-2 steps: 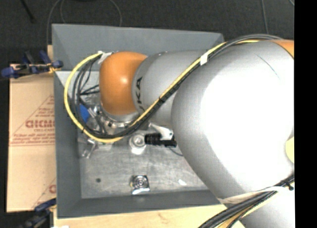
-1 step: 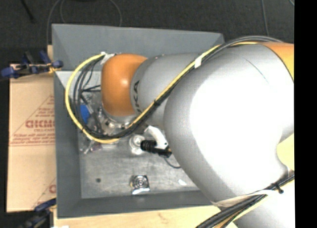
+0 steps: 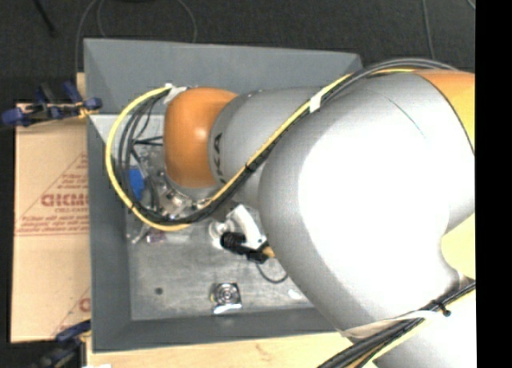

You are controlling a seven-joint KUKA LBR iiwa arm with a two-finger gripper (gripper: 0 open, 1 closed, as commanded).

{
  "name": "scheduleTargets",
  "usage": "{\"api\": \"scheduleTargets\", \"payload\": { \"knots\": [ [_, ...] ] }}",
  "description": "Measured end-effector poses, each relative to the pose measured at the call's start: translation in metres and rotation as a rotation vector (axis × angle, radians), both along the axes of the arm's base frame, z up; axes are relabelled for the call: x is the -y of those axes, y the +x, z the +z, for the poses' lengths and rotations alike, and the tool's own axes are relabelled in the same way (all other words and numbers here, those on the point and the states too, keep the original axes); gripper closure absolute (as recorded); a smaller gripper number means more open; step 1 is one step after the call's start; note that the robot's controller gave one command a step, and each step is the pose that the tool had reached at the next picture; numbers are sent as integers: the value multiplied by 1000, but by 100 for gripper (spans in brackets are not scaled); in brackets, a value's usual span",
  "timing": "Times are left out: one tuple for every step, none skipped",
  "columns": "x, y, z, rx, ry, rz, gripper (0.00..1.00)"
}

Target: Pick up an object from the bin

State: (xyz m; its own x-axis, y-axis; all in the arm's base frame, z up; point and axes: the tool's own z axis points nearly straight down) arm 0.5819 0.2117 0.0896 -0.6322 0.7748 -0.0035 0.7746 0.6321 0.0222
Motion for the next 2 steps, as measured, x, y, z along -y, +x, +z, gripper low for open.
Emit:
{"api": "scheduleTargets", "payload": {
  "knots": [
    [6, 3, 2, 6, -8, -7, 100],
    [7, 4, 54, -16, -9, -3, 100]
  ]
}}
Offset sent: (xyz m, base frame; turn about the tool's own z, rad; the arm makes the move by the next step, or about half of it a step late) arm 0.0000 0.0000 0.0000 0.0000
